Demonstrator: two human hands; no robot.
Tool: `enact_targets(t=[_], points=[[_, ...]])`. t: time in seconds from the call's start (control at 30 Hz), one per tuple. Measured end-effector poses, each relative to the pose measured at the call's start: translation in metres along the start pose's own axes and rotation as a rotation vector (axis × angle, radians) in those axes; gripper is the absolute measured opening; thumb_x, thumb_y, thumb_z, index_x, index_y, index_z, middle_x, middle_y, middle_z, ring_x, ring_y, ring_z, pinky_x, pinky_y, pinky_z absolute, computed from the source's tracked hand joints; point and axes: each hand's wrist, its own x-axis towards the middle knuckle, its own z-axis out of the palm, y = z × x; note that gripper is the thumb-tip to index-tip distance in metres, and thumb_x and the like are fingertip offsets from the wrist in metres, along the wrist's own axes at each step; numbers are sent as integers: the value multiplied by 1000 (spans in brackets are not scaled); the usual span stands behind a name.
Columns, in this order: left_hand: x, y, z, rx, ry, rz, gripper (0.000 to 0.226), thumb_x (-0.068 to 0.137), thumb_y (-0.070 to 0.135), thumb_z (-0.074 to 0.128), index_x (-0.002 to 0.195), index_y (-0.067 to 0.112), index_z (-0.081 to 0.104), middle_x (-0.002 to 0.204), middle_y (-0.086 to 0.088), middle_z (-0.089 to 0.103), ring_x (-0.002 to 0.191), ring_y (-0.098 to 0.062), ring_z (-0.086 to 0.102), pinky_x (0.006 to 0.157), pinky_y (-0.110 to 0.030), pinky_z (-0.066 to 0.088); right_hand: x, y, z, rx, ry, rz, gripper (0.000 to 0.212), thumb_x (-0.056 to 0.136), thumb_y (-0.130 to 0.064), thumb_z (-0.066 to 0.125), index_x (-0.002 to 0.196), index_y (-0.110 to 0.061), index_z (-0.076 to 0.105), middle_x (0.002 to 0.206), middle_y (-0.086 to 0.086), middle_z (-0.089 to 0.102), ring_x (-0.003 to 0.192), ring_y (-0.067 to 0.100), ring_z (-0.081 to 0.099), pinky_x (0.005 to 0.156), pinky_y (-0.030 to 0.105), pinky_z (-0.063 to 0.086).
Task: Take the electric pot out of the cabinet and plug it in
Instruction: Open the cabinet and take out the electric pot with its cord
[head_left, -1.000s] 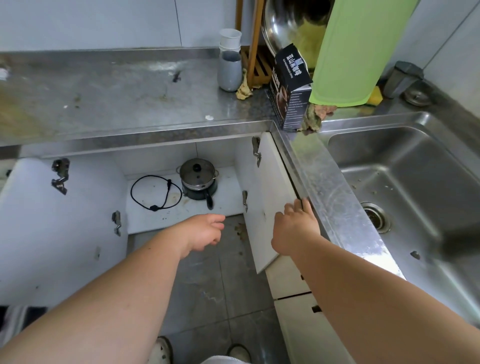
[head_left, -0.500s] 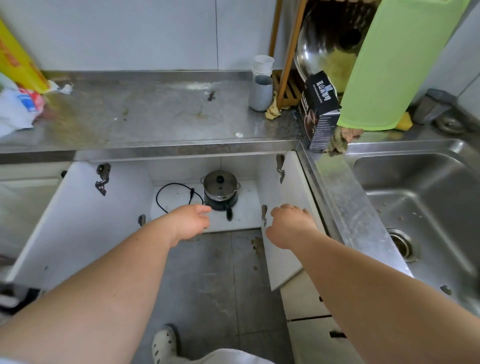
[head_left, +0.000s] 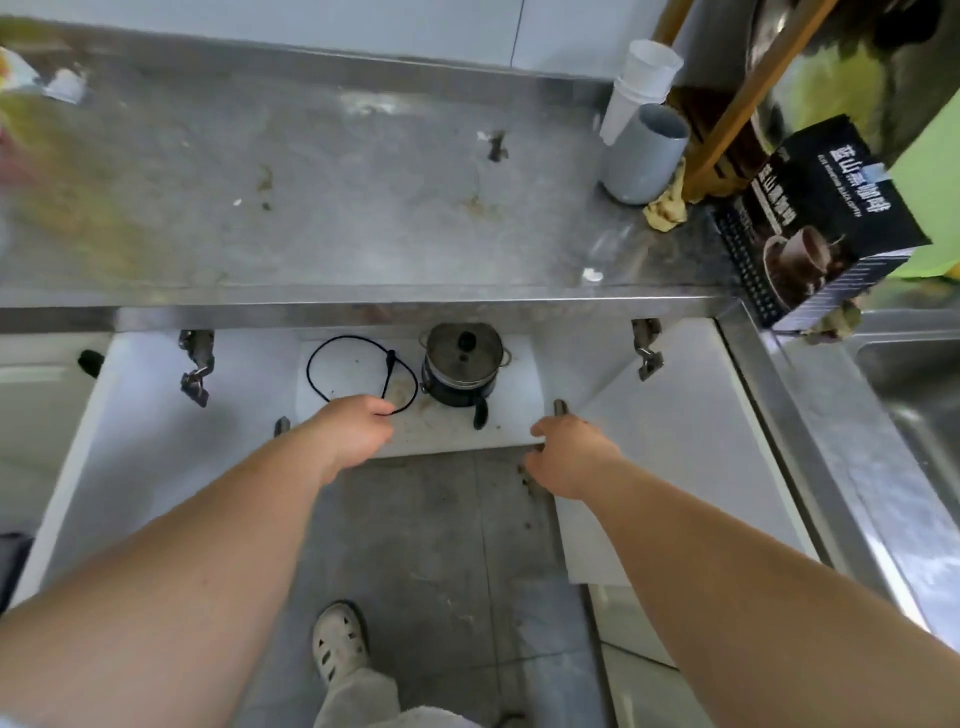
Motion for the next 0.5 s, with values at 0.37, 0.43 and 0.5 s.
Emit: enact_targets(t=[0.37,0.43,0.5], points=[[123,-46,40,131,12,1,41,90,19,44,130,17,52,130,-3,54,108,-19,51,80,-22,35,131,0,65,193,-50,43,55,88,-27,48,140,-18,33,134,8,49,113,27,53,84,28,45],[149,-55,56,129,6,6,36,90,19,44,123,20,57,117,1,55,99,-16,51,77,-23,36,160,7,80,236,-32,38,56,88,-31,49,141,-18,33,137,7,49,117,26,52,91,30,44],[177,-66,72,123,0,17,25,88,17,45,108,25,59,106,2,54,94,-16,51,75,-23,39,190,15,98,284,-6,38,57,88,-32,51,140,-17,33,138,7,49,119,25,50,93,28,41]])
